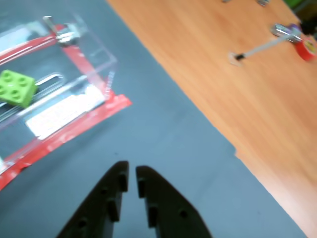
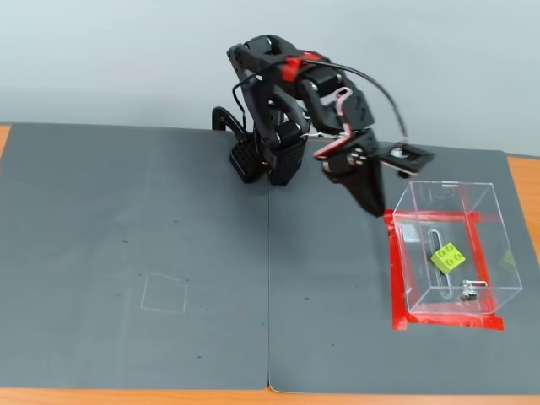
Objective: Pick the green lego block and place it into the transparent box
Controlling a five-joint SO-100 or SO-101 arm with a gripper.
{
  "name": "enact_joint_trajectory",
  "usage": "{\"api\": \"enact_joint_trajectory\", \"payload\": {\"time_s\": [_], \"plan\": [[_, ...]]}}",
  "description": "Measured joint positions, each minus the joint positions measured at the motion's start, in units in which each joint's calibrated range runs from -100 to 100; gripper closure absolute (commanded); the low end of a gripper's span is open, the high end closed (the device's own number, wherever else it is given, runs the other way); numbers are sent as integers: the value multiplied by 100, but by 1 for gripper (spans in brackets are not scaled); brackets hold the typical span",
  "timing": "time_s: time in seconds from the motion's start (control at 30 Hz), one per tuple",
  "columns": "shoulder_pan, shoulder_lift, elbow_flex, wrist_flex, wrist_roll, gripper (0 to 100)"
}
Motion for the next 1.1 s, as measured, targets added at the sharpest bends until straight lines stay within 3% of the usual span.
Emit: {"api": "enact_joint_trajectory", "payload": {"time_s": [0.43, 0.87, 1.1], "plan": [[1982, -1580, 1518, 0, -186, 98], [2535, -3798, 3960, 0, -781, 98], [2594, -4061, 4688, -17, -918, 98]]}}
